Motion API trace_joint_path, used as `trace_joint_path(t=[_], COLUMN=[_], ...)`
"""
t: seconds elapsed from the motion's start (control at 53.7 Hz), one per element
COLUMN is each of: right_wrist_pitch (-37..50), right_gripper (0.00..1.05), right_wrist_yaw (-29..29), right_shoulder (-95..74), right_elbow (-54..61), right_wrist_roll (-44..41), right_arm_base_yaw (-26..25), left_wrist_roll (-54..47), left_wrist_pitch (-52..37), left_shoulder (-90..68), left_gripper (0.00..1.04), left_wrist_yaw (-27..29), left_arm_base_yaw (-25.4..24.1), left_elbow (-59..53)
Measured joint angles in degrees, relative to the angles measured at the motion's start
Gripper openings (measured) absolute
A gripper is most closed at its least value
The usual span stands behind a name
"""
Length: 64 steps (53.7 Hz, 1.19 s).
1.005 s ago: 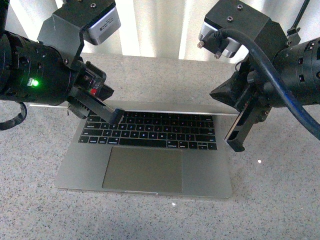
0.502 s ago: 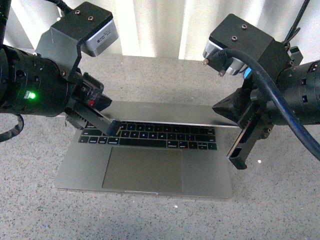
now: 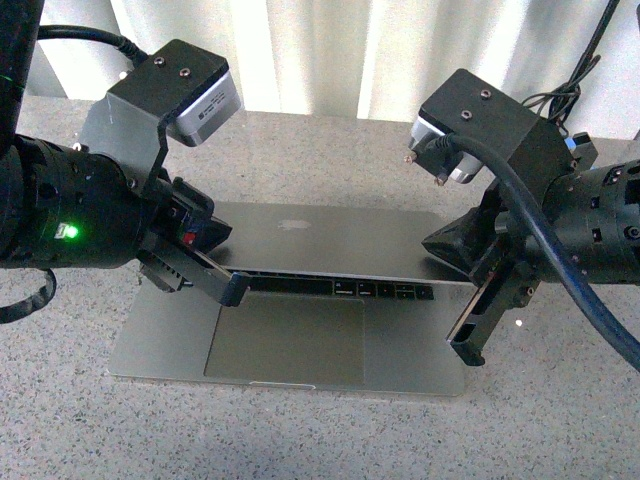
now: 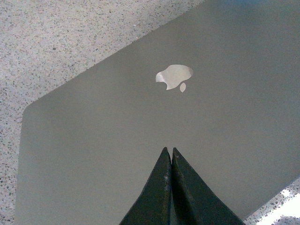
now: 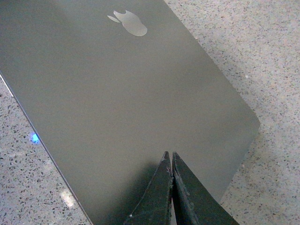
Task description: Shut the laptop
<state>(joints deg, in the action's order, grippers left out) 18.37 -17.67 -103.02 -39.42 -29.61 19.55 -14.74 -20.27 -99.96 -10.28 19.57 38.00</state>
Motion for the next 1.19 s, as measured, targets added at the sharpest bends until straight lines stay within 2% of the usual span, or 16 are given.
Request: trace_joint_path(t=[1.191], right_wrist_pitch=[4.1], right_gripper=[0.01], right_wrist_yaw=[-0.5], right_shoulder=[-6.6], right_elbow=[2.0], right_wrist_roll=[3.5], right_arm_base_yaw=[0.5], left_wrist_roll=[8.1], left_wrist_pitch=[-10.4], left_shoulder=[-8.5], left_gripper=[0.04], left_wrist_yaw=[-1.4], left_arm_base_yaw=[0.6], left_elbow=[-3.1])
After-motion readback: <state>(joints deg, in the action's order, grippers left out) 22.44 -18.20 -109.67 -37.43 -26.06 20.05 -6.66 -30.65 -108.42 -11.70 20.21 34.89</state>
